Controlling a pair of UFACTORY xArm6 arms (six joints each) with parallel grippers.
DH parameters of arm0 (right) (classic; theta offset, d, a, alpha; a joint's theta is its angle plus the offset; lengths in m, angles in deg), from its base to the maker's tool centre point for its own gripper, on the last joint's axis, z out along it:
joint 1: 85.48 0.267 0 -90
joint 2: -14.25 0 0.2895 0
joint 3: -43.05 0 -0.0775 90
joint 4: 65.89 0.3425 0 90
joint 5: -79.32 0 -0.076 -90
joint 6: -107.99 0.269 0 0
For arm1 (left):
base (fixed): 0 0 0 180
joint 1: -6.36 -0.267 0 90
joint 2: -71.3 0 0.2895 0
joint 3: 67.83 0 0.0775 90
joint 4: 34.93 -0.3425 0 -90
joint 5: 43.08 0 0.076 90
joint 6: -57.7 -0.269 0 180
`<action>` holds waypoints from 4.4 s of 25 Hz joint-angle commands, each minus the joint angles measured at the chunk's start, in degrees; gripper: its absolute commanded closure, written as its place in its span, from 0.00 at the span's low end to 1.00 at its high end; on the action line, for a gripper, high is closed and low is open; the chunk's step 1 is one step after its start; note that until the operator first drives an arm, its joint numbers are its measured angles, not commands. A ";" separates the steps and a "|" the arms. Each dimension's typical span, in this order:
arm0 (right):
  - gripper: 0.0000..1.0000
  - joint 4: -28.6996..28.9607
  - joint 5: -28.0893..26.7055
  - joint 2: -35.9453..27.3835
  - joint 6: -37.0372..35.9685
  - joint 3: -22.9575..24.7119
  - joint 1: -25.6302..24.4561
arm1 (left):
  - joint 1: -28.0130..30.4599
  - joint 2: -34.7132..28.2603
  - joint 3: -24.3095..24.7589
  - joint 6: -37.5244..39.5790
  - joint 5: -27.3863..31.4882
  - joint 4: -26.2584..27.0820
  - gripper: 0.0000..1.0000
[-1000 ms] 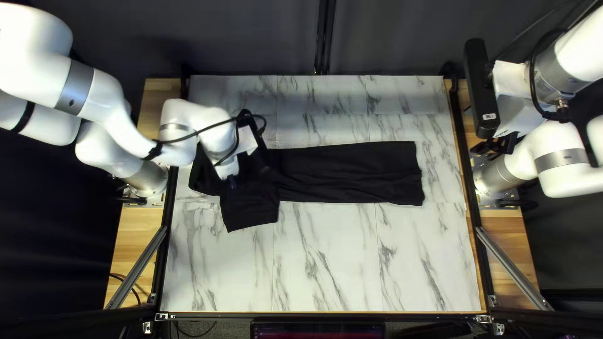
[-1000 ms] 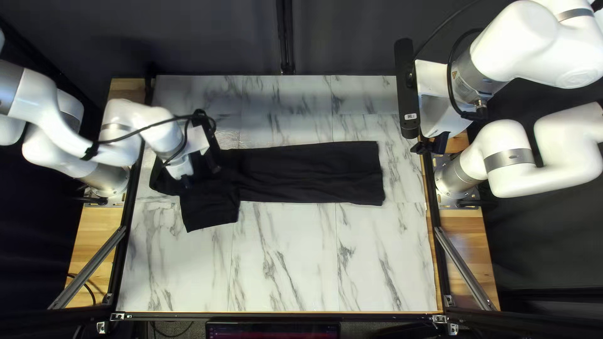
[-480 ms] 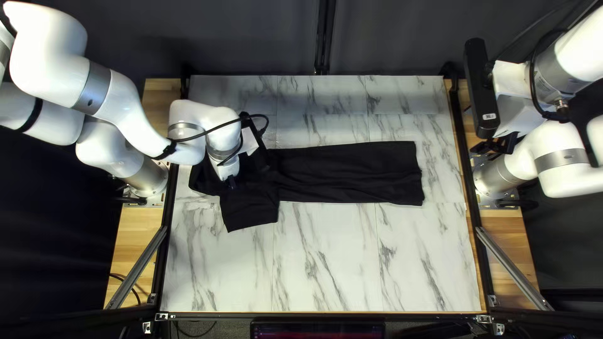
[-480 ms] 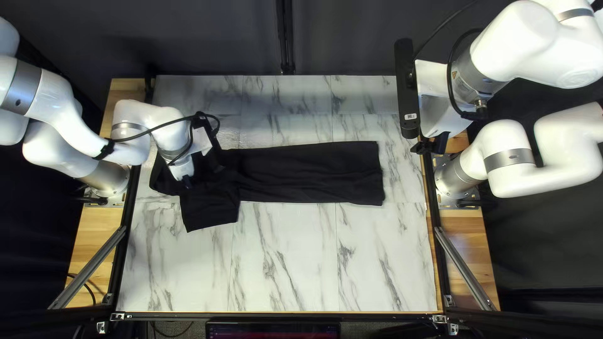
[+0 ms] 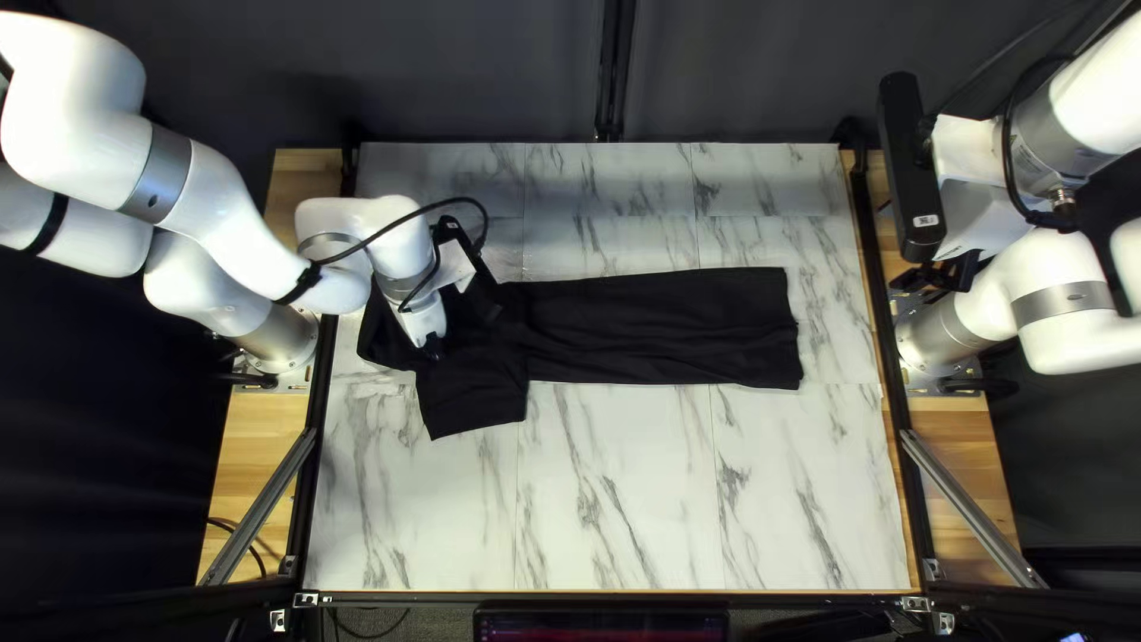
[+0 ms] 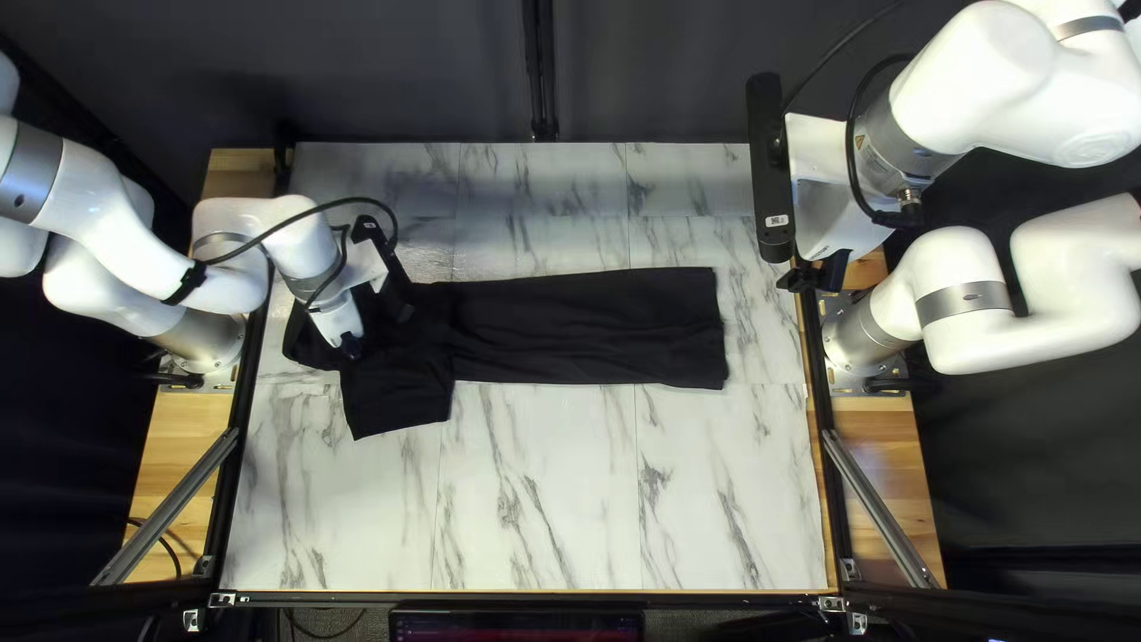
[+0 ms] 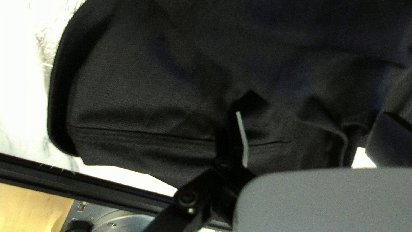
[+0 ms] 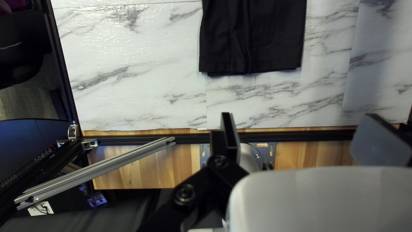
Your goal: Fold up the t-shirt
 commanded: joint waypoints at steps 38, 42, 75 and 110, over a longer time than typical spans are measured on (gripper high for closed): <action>0.00 0.00 0.00 0.00 0.00 0.00 0.00 | 5.89 -2.43 -1.03 4.49 0.56 -1.00 0.00; 0.00 0.00 0.00 0.00 0.00 0.00 0.00 | 6.66 -1.23 -1.97 4.80 1.13 -1.84 0.00; 0.00 0.00 0.00 0.00 0.00 0.00 0.00 | 7.28 23.62 -26.99 -5.46 -1.35 -13.92 0.00; 0.00 0.00 0.00 0.00 0.00 0.00 0.00 | 11.92 26.19 -29.20 2.56 1.35 -18.72 0.00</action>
